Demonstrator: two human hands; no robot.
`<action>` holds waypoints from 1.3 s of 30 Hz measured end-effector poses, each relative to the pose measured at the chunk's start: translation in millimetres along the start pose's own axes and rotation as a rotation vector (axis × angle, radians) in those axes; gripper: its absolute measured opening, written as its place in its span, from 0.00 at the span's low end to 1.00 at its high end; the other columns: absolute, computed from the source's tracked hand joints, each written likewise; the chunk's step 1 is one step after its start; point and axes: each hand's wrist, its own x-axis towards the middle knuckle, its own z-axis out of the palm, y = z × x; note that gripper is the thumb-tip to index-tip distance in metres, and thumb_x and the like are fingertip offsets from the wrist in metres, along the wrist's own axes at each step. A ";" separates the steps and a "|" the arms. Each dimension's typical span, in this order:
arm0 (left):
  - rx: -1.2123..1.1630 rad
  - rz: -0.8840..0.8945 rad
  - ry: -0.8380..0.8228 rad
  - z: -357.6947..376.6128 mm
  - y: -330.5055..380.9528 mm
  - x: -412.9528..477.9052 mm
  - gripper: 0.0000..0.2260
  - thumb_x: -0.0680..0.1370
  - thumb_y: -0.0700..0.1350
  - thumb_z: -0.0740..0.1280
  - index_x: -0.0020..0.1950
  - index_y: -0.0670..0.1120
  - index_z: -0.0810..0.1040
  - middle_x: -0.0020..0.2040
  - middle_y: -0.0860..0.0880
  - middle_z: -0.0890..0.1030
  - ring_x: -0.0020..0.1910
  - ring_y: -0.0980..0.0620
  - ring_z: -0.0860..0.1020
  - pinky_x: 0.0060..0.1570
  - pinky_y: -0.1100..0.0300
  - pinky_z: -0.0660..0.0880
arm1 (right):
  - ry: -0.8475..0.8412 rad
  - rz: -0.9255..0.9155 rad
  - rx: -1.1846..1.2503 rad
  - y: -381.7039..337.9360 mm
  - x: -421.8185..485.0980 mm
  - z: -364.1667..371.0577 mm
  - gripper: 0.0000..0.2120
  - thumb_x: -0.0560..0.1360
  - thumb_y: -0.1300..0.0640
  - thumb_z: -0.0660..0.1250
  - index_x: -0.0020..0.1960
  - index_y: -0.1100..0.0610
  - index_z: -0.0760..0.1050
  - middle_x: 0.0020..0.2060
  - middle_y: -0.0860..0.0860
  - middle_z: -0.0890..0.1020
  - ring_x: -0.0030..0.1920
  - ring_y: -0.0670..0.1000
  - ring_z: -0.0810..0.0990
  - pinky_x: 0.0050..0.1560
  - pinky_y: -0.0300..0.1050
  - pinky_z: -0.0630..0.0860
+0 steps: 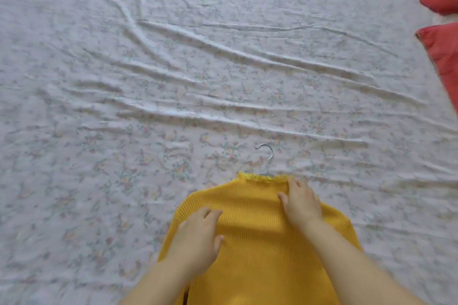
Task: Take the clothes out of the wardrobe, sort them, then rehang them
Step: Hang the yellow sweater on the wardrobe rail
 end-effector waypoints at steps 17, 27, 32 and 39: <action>-0.178 0.147 0.498 -49.4 29.7 -61.1 0.19 0.78 0.53 0.59 0.69 0.51 0.68 0.62 0.52 0.75 0.62 0.53 0.70 0.63 0.50 0.68 | 0.611 -0.426 0.269 -8.3 -152.1 -86.5 0.13 0.67 0.62 0.75 0.51 0.61 0.81 0.38 0.51 0.79 0.31 0.47 0.77 0.23 0.39 0.74; -0.410 0.186 0.755 -100.6 24.4 -206.3 0.13 0.74 0.54 0.59 0.58 0.57 0.73 0.38 0.59 0.78 0.39 0.61 0.72 0.37 0.62 0.72 | 0.596 -0.539 0.305 -53.8 -279.5 -163.4 0.13 0.65 0.54 0.71 0.50 0.51 0.79 0.39 0.44 0.77 0.42 0.46 0.72 0.28 0.31 0.70; -0.491 -0.008 1.020 -122.0 15.5 -300.1 0.17 0.71 0.56 0.62 0.59 0.64 0.69 0.43 0.67 0.78 0.44 0.61 0.74 0.44 0.60 0.73 | 0.571 -0.862 0.319 -93.5 -316.9 -199.6 0.15 0.70 0.47 0.65 0.56 0.45 0.72 0.41 0.37 0.73 0.36 0.40 0.71 0.30 0.25 0.67; -0.465 -0.359 1.340 -131.6 -6.1 -451.7 0.11 0.70 0.49 0.65 0.51 0.58 0.80 0.38 0.58 0.80 0.37 0.61 0.75 0.41 0.69 0.69 | 0.506 -1.337 0.262 -179.9 -386.7 -228.9 0.16 0.74 0.44 0.55 0.61 0.42 0.69 0.35 0.41 0.77 0.27 0.40 0.71 0.25 0.29 0.64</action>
